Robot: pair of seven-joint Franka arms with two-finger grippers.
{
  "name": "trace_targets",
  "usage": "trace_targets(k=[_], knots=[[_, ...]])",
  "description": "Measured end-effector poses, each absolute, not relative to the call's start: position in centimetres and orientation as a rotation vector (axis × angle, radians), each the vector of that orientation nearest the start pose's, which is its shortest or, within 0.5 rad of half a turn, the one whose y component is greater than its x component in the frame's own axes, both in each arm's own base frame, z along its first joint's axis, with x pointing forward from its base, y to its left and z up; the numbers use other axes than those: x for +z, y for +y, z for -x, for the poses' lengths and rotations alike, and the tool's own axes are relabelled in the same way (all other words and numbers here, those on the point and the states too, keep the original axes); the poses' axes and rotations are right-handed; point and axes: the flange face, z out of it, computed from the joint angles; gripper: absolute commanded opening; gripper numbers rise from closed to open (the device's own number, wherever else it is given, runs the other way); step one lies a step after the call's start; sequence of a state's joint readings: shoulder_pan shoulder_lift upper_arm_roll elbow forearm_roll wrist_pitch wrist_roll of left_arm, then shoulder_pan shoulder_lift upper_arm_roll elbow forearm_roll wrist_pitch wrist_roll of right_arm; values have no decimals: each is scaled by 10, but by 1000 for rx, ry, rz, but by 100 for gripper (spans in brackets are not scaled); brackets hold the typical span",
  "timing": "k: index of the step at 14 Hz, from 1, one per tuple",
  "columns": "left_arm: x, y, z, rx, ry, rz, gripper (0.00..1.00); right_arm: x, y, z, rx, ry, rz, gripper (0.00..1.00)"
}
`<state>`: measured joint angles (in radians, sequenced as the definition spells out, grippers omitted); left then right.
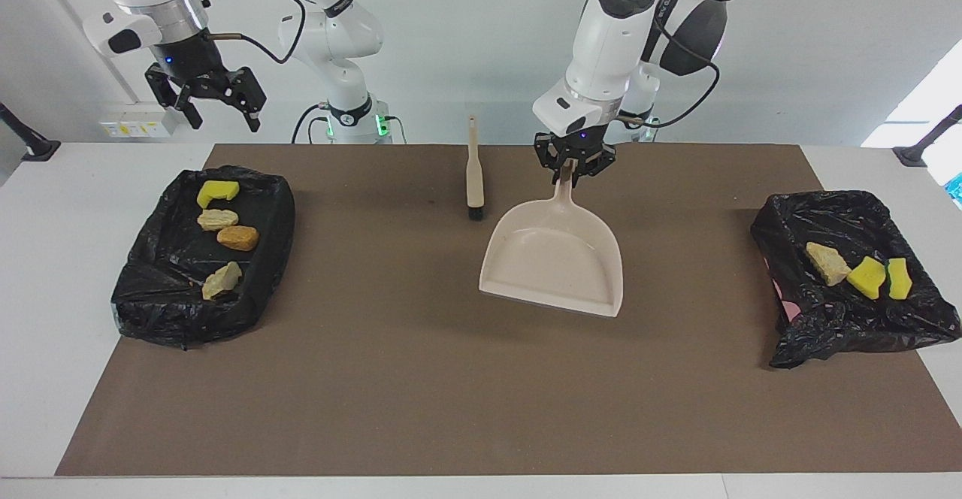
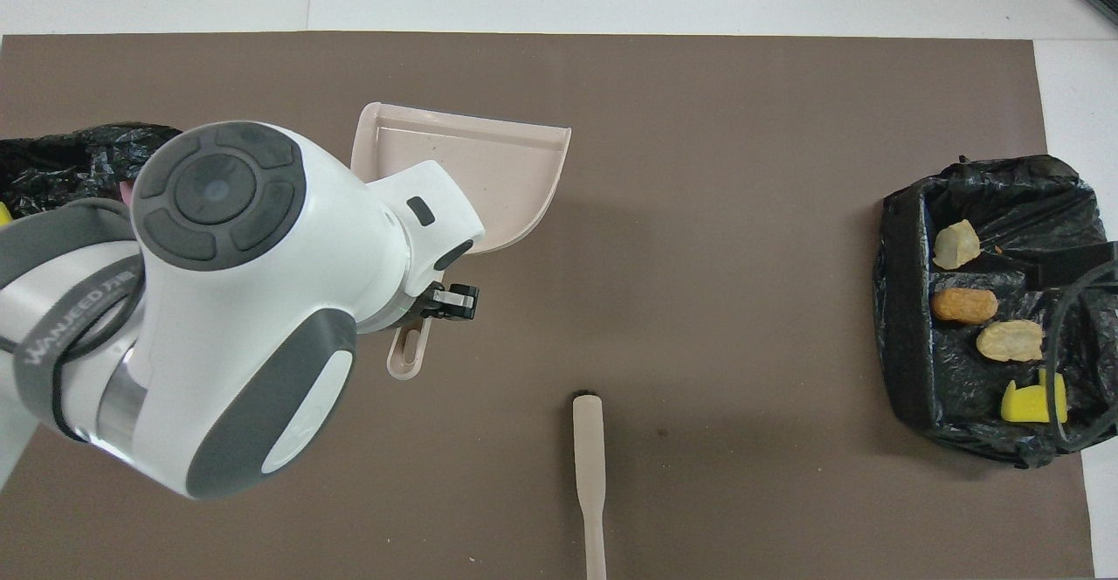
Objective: Sweep and dump trash in bin
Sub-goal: 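Bring the empty dustpan back and set it on the mat center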
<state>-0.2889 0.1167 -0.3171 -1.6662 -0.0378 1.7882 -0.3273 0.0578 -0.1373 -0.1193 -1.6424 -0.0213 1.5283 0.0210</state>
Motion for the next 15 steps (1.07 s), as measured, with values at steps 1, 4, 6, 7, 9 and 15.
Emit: trace_targets(k=[1, 4, 6, 7, 9, 15], knots=[[519, -349, -496, 47, 418, 3191, 0, 659, -40, -505, -32, 128, 3144, 100], [466, -390, -499, 76, 390, 3220, 0, 658, -44, -505, -30, 131, 3143, 100], [436, -404, -504, 86, 366, 3238, 0, 658, -44, -504, -31, 131, 3142, 100], [426, -410, -505, 86, 347, 3247, 0, 658, -44, -504, -31, 131, 3142, 100], [407, -421, -499, 96, 315, 3254, 0, 659, -44, -503, -31, 131, 3142, 100], [368, -440, -488, 102, 155, 3255, 100, 658, -44, -503, -29, 131, 3142, 100]])
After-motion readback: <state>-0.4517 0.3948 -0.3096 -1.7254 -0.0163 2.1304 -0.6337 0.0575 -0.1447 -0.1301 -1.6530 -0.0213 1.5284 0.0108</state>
